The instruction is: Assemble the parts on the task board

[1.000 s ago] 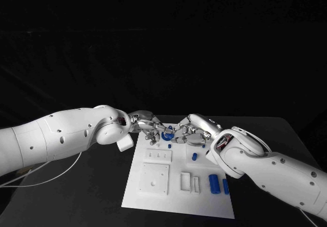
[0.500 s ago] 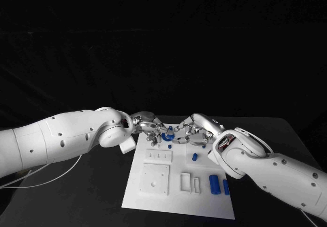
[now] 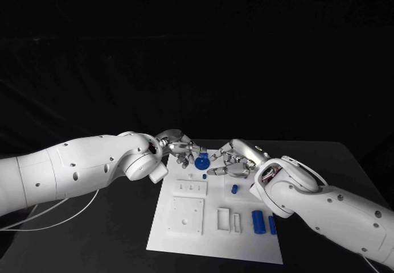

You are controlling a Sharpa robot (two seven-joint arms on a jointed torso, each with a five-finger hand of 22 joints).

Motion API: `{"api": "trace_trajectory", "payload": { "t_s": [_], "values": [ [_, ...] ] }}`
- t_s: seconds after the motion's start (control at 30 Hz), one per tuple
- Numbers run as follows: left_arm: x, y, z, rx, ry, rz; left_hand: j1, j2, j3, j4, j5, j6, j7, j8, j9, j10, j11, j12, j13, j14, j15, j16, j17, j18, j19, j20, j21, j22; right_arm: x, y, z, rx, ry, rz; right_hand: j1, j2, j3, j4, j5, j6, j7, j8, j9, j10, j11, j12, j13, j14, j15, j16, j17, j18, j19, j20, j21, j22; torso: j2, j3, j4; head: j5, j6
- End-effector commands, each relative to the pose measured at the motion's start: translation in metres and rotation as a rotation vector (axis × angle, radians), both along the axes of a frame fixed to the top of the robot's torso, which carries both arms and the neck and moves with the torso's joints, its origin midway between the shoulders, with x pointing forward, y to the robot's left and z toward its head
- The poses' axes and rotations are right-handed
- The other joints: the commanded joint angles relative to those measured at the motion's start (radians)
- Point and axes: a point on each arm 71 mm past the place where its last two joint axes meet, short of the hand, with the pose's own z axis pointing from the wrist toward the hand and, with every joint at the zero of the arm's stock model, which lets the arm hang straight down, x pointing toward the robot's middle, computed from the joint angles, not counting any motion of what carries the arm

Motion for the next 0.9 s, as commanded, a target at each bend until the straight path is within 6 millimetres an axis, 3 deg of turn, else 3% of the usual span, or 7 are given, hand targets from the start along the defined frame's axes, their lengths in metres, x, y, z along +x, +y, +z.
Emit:
{"api": "trace_trajectory", "payload": {
  "t_s": [0.03, 0.37, 0.9],
  "values": [
    [0.0015, 0.0015, 0.0026, -0.007, -0.031, 0.07, 0.056, 0.045, 0.006, -0.004, 0.003, 0.061, -0.053, 0.002, 0.0, 0.038, -0.014, 0.005, -0.001, 0.005, -0.001, -0.003, 0.002, -0.006, 0.008, 0.001, 0.005, 0.016, 0.0006, 0.0005, -0.0019, -0.013, 0.005, -0.026, 0.004, 0.002, 0.005, 0.008, -0.002, -0.002, -0.002, -0.003, 0.001, -0.004, -0.003, 0.003, 0.001, 0.0, 0.0, -0.003, 0.002, 0.009, 0.031, 0.004, 0.001, 0.094, 0.001, -0.0005, 0.0003, 0.0, -0.001],
    [-0.0023, -0.002, 0.0007, -0.005, -0.009, 0.05, 0.057, 0.043, 0.01, -0.004, 0.005, 0.063, -0.054, 0.002, 0.001, 0.038, -0.014, 0.008, -0.006, 0.008, -0.001, -0.007, 0.004, -0.006, 0.008, 0.0, 0.005, 0.016, 0.0061, -0.0061, -0.0018, 0.024, -0.029, -0.159, -0.007, -0.005, 0.065, 0.035, -0.034, 0.016, -0.007, -0.003, 0.001, 0.006, -0.008, 0.003, -0.004, 0.01, -0.004, -0.004, 0.004, 0.008, 0.039, -0.001, 0.005, 0.095, 0.0, -0.0008, 0.0002, 0.002, -0.002],
    [-0.0046, -0.0048, 0.0002, -0.009, 0.001, 0.038, 0.055, 0.042, 0.012, -0.004, 0.006, 0.064, -0.054, 0.002, 0.002, 0.038, -0.014, 0.01, -0.008, 0.009, -0.002, -0.008, 0.006, -0.007, 0.008, 0.0, 0.005, 0.016, 0.0067, 0.0, -0.0005, 0.05, -0.037, -0.198, -0.017, -0.017, 0.069, 0.062, -0.043, 0.018, -0.009, -0.003, 0.002, 0.01, -0.009, 0.004, -0.004, 0.013, -0.005, -0.006, 0.005, 0.008, 0.041, -0.001, 0.003, 0.095, 0.001, -0.0002, -0.0007, 0.003, -0.002]
  ]
}}
